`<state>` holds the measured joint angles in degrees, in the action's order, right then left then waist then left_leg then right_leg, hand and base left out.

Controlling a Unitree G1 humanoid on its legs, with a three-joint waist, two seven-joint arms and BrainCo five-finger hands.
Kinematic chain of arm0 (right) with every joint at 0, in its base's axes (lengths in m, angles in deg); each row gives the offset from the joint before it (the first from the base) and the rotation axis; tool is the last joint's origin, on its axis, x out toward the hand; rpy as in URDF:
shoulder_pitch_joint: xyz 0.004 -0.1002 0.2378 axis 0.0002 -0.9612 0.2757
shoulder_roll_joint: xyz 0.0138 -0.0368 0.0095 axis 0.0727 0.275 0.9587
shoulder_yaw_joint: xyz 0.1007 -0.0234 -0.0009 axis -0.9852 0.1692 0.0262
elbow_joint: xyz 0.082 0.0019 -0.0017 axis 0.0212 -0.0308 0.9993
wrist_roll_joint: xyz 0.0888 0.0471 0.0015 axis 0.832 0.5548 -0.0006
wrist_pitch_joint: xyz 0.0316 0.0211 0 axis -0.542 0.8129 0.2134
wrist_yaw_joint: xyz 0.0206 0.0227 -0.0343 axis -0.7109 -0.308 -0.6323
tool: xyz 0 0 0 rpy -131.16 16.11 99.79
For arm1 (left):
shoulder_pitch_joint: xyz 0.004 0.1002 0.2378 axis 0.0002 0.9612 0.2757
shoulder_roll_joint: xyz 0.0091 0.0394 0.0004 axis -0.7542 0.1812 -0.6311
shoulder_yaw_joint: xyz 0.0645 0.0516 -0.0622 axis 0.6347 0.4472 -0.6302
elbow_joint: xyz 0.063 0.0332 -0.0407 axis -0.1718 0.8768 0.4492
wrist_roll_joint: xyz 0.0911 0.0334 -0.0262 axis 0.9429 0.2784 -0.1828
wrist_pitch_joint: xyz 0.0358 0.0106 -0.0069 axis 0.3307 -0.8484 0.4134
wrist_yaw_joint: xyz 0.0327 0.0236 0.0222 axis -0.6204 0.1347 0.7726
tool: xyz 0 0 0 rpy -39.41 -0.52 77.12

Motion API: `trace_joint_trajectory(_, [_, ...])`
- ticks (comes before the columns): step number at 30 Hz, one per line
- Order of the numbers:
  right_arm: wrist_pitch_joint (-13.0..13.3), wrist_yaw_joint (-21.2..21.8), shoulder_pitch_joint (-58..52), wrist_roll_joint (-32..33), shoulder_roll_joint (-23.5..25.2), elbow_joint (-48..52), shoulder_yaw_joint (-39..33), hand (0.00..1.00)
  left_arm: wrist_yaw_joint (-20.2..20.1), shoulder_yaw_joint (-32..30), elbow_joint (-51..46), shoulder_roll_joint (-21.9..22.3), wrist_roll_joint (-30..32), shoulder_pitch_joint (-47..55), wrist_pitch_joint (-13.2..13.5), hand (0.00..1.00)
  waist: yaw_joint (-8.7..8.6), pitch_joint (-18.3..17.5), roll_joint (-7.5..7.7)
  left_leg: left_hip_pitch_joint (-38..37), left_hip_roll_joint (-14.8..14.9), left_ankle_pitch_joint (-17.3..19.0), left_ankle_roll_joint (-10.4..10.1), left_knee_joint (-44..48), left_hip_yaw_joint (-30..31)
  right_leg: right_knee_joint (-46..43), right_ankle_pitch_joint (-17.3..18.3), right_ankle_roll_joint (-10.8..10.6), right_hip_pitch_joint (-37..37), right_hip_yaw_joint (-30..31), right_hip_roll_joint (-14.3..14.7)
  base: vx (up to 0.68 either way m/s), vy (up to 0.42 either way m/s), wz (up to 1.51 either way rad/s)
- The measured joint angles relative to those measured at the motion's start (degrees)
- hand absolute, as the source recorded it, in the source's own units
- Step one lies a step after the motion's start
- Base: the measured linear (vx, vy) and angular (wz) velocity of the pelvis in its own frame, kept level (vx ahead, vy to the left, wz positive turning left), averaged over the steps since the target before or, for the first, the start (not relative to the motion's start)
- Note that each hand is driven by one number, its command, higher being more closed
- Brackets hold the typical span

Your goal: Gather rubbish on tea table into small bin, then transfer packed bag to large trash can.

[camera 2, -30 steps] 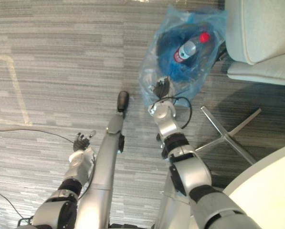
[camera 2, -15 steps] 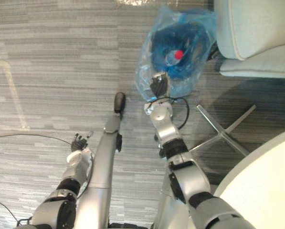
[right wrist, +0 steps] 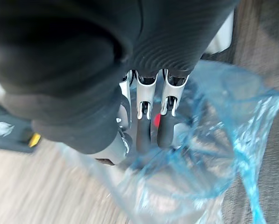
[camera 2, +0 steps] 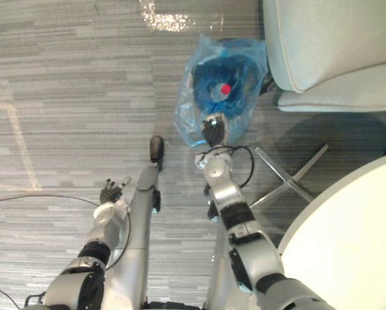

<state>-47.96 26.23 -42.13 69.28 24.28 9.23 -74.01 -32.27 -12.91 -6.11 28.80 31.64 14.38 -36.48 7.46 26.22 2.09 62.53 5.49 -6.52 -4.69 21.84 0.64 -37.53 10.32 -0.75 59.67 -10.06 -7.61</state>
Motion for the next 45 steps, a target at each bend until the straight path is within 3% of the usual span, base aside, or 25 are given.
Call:
trace_joint_trajectory(7, [1.1,-6.3,1.3,13.3,3.3,-4.5,-16.3,0.00,1.6,-7.2,2.1,2.6,-0.2,-5.5,-0.2,0.00,-1.03,0.0,0.01,2.5,0.1,0.4,0.3,1.1,0.0,-0.4,0.0,0.0,2.4,0.4,0.3,0.00,-0.007,-0.02])
trace_joint_trajectory(13, [1.2,-10.4,3.9,15.8,4.8,-5.3,-25.1,0.00,2.6,-8.9,2.8,3.0,-0.2,-8.5,-0.2,0.00,-1.32,0.0,0.00,5.1,0.8,1.1,0.5,4.3,-0.6,-2.3,0.0,0.0,4.8,1.3,0.8,-0.01,-0.026,-0.10])
trace_joint_trajectory(18, [1.7,-9.7,7.9,20.0,4.6,-10.1,-31.6,0.00,2.6,-10.1,2.8,3.2,-1.0,-9.7,-0.1,0.00,-1.55,0.0,0.00,6.5,1.0,2.1,0.8,6.0,-1.3,-2.8,0.0,-0.3,6.1,1.9,0.9,-0.02,-0.003,-0.08])
trace_joint_trajectory(22, [1.4,-5.9,12.1,25.1,5.3,-15.6,-34.3,0.00,2.6,-11.3,3.1,3.2,-2.5,-13.2,-0.3,0.00,-1.98,0.0,0.01,10.6,1.1,2.9,1.4,9.6,-1.4,-5.1,0.0,-0.4,9.8,2.8,0.8,-0.02,0.013,-0.07])
trace_joint_trajectory(30, [1.2,-3.4,15.9,28.9,7.1,-16.1,-37.5,0.00,2.7,-11.4,3.7,3.2,-4.6,-17.4,-1.1,0.00,-2.53,0.0,0.00,15.0,1.0,5.0,1.9,14.0,-2.1,-8.3,0.4,-1.2,14.3,4.5,0.7,-0.02,0.007,-0.06])
trace_joint_trajectory(31, [1.2,-3.1,16.8,29.2,7.3,-16.1,-37.8,1.00,2.8,-11.6,3.7,3.1,-4.6,-18.1,-1.2,0.00,-2.56,-0.1,-0.02,16.0,1.0,5.2,1.9,14.7,-2.1,-8.8,0.6,-1.5,15.2,4.6,0.6,-0.03,-0.004,-0.04])
trace_joint_trajectory(39, [1.4,-1.9,19.6,33.3,7.4,-16.1,-38.4,1.00,3.7,-11.9,2.8,2.8,-5.1,-20.2,-1.2,0.00,-2.57,-0.1,-0.05,19.5,1.0,5.5,2.1,17.0,-2.0,-11.4,1.2,-1.2,18.8,5.0,0.5,0.00,-0.001,0.00])
trace_joint_trajectory(45, [3.1,-1.0,20.2,35.5,6.9,-15.1,-36.8,1.00,3.7,-11.8,2.7,2.8,-5.8,-20.2,-1.2,0.00,-2.49,-0.1,-0.06,19.5,1.0,5.9,1.6,17.8,-1.7,-12.3,1.8,-1.1,18.8,4.9,0.6,-0.01,-0.009,0.01])
